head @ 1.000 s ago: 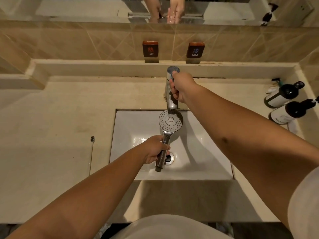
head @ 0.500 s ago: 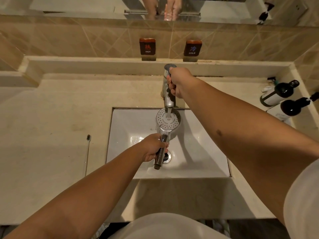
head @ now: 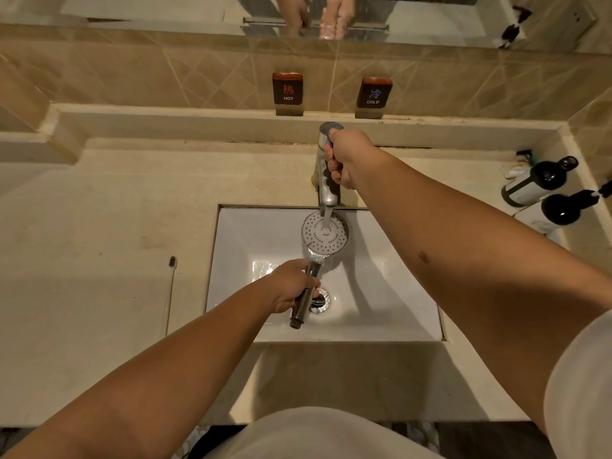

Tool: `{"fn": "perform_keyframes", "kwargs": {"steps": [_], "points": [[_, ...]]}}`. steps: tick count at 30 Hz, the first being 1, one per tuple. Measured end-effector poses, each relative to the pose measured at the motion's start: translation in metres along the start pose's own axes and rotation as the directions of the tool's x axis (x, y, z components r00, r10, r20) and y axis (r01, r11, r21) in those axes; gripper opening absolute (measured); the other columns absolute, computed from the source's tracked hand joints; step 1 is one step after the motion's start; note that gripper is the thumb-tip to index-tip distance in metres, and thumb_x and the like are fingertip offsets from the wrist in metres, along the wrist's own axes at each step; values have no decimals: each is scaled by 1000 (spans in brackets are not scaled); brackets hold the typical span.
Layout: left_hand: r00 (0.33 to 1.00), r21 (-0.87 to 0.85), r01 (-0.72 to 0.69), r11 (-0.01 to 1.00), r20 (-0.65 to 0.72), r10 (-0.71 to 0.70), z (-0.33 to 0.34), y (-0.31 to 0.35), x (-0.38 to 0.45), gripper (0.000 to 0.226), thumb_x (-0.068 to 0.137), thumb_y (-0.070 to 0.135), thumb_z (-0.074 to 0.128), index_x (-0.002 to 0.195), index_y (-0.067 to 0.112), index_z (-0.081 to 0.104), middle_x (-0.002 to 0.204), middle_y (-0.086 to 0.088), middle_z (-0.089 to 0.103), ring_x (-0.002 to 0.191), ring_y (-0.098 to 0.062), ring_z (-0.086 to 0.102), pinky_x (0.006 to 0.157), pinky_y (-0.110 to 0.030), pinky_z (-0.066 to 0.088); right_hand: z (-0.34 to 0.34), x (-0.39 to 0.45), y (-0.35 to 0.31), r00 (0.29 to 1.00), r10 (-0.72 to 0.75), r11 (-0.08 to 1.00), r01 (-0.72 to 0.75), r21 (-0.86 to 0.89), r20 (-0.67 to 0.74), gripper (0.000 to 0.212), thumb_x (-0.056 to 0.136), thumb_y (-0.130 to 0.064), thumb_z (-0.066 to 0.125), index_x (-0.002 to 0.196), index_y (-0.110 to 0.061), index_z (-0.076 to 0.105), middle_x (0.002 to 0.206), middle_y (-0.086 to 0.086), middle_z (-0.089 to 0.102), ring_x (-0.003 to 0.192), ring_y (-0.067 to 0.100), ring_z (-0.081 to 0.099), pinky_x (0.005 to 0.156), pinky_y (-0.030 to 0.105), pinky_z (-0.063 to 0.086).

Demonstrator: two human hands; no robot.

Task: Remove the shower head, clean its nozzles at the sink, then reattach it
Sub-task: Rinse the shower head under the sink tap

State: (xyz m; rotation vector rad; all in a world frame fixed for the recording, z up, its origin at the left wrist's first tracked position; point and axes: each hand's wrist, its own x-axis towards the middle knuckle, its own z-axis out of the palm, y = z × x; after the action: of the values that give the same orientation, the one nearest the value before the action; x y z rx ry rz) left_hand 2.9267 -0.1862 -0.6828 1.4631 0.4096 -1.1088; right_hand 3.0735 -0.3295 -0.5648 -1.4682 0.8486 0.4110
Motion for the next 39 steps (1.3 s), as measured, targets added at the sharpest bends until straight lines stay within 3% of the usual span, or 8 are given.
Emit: {"fn": "perform_keyframes", "kwargs": {"steps": [4,11,15,17,25,30,37,39], "points": [[1000,-10,-6,1000,3,6,-1,2,-1,32,96,-5,46,126,-1,52,92,-17,58,71,-17,57,61,-27,50,-1,1,0,1000,2,1000,-2,14,3,41,98,-35,45,61,-19,50,49,-5,41,34,9,30,35,16,25],[1000,3,-12,1000,19,12,0,7,-3,32,96,-3,47,128,0,51,85,-14,57,68,-16,57,53,-21,49,-2,4,3,1000,-29,1000,29,0,-1,37,98,-36,43,67,-18,54,52,-5,44,37,9,33,37,19,28],[1000,4,-11,1000,17,10,0,7,-4,32,96,-2,47,128,1,51,86,-14,58,69,-17,57,58,-25,49,2,17,19,976,-200,978,195,-68,-83,32,99,-37,44,95,-10,62,77,4,58,59,16,48,57,32,38],[1000,-3,-11,1000,14,11,-1,7,-4,32,96,-2,47,128,2,52,87,-14,59,70,-18,58,62,-28,50,4,22,27,956,-274,960,266,-81,-106,34,99,-38,44,91,-10,61,82,8,58,68,19,49,66,36,38],[1000,-44,-17,999,8,17,-4,8,-9,35,96,-4,46,131,0,48,86,-15,56,65,-17,56,54,-25,49,5,26,30,947,-305,951,299,-75,-104,35,99,-40,44,85,-13,61,76,3,58,65,17,49,63,34,39],[1000,-71,-10,997,5,10,-5,3,-11,33,96,-4,46,129,0,49,88,-16,57,66,-18,57,60,-30,48,4,25,29,951,-297,955,297,-7,-86,34,100,-35,45,77,-13,56,63,1,53,51,13,43,49,26,34],[1000,-91,-7,996,-5,6,-6,-5,-12,28,95,-4,47,123,1,51,84,-15,57,62,-17,57,60,-31,51,3,23,30,950,-300,954,299,-30,-87,33,100,-36,44,79,-15,57,68,1,55,54,12,44,51,26,35],[997,-70,-23,997,-70,18,-6,-7,-10,29,94,-4,49,121,4,53,84,-13,59,63,-17,58,60,-30,51,3,23,30,950,-297,955,295,-39,-92,33,100,-37,45,79,-14,58,69,1,55,55,13,44,52,27,35]]}}
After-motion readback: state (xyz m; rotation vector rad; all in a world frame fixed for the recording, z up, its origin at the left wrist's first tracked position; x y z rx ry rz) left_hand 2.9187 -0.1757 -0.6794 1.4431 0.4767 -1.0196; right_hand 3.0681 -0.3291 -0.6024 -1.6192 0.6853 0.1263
